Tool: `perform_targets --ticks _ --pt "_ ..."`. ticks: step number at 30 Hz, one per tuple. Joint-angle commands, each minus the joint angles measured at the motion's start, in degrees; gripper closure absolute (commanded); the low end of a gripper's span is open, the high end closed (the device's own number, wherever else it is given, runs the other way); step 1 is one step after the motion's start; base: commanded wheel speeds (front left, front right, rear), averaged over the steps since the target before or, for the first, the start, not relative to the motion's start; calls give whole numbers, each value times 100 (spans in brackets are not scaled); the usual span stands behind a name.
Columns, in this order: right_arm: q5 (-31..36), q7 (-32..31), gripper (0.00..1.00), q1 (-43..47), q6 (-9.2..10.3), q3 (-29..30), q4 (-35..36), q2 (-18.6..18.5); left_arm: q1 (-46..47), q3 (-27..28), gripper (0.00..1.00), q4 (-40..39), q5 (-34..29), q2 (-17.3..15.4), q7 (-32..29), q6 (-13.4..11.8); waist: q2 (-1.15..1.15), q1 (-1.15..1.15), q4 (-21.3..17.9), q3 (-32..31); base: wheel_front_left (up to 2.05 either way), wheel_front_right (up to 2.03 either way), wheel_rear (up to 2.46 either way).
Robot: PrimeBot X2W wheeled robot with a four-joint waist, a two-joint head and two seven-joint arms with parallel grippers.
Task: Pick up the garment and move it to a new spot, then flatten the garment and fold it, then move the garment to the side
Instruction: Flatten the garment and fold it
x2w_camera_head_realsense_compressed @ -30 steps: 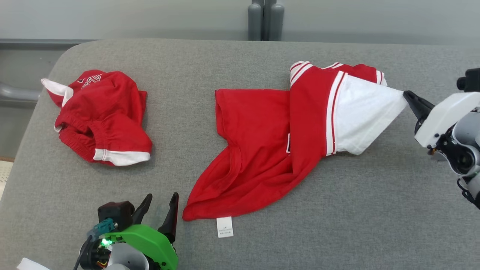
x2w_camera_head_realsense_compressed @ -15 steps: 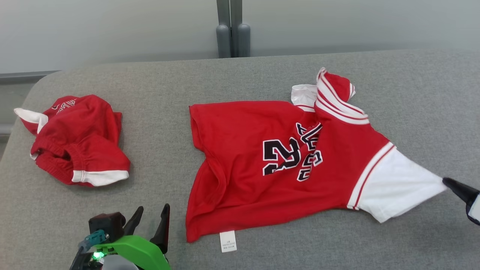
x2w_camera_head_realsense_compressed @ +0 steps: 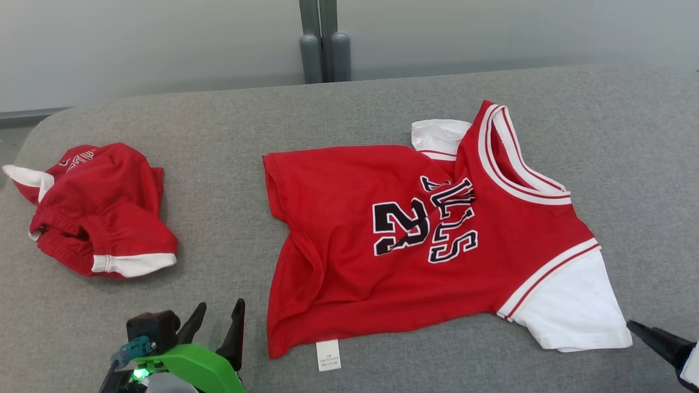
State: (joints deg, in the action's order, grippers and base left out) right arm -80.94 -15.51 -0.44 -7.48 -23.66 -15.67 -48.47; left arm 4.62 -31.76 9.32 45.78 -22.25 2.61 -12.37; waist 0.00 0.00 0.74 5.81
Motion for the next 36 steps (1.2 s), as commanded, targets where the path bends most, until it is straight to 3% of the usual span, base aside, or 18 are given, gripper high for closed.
perform_targets --ticks 1,7,13,16,20,26,36 --pt "115 108 0 -18 -3 120 74 -3 -29 20 0 -9 9 -62 4 -33 0 0 -10 -27 0 0 0" --pt "922 901 0 -391 -4 839 534 94 -90 111 0 -98 -78 -168 182 -83 0 0 -24 -162 0 0 0" --pt "2218 1832 0 -875 -4 1301 943 920 -57 375 0 -253 -255 -222 787 -257 0 0 31 -343 0 0 0" --pt "2954 2251 0 -940 -4 1503 957 1533 -108 588 0 -361 -387 -219 1075 -378 0 0 84 -510 0 0 0" --pt "3675 2639 0 -1032 -4 1613 1134 2150 -219 868 0 -536 -598 -268 1221 -385 0 0 112 -645 0 0 0" --pt "4577 2951 0 -878 -3 1450 1096 2596 -332 1364 0 -776 -995 -167 1260 -292 0 0 140 -691 0 0 0" --pt "5459 3069 0 -601 -3 1274 633 2880 -815 2112 0 -733 -1846 459 1251 227 0 0 124 -710 0 0 0"
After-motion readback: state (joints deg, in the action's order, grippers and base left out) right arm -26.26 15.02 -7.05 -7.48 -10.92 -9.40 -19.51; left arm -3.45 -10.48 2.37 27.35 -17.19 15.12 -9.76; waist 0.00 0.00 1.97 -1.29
